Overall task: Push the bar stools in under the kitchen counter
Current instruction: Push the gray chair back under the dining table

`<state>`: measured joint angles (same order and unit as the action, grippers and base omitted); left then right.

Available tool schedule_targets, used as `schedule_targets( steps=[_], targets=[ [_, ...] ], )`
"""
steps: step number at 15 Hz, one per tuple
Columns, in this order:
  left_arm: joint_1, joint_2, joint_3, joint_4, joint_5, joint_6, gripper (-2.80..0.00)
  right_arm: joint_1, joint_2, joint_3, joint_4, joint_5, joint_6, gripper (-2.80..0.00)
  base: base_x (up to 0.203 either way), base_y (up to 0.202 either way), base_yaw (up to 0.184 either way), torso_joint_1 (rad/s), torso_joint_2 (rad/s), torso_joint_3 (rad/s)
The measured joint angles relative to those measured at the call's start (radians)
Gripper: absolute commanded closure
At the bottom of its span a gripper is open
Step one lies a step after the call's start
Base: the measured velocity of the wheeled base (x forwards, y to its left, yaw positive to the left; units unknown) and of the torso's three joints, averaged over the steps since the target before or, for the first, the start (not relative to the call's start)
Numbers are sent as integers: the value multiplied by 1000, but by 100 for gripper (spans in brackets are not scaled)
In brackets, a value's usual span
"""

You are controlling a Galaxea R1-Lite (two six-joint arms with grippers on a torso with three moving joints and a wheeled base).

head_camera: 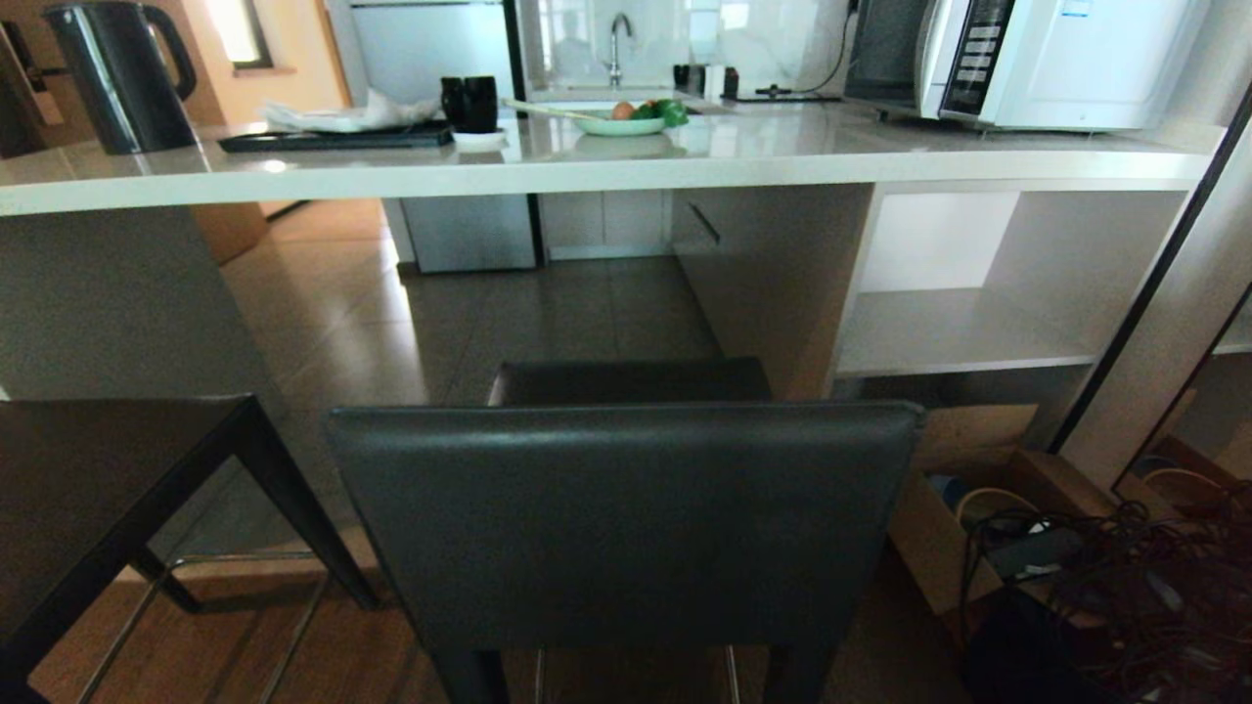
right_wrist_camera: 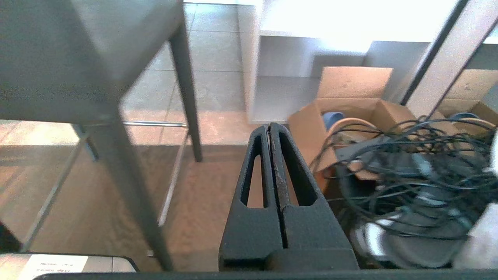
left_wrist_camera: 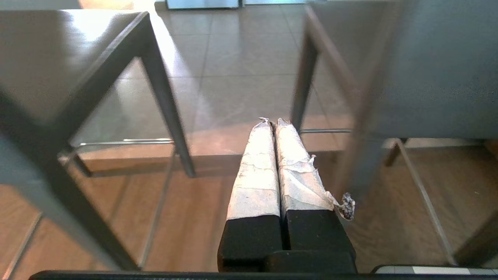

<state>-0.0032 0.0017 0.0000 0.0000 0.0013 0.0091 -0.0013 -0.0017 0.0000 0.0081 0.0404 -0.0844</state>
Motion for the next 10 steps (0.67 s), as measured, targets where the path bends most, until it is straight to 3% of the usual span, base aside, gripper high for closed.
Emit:
schedule_targets(
  steps=[10],
  targets=[
    [0,1,0,0,0,0,0,0,0,0,0,0,1,0,0,198,-2,1,3,2]
  ],
)
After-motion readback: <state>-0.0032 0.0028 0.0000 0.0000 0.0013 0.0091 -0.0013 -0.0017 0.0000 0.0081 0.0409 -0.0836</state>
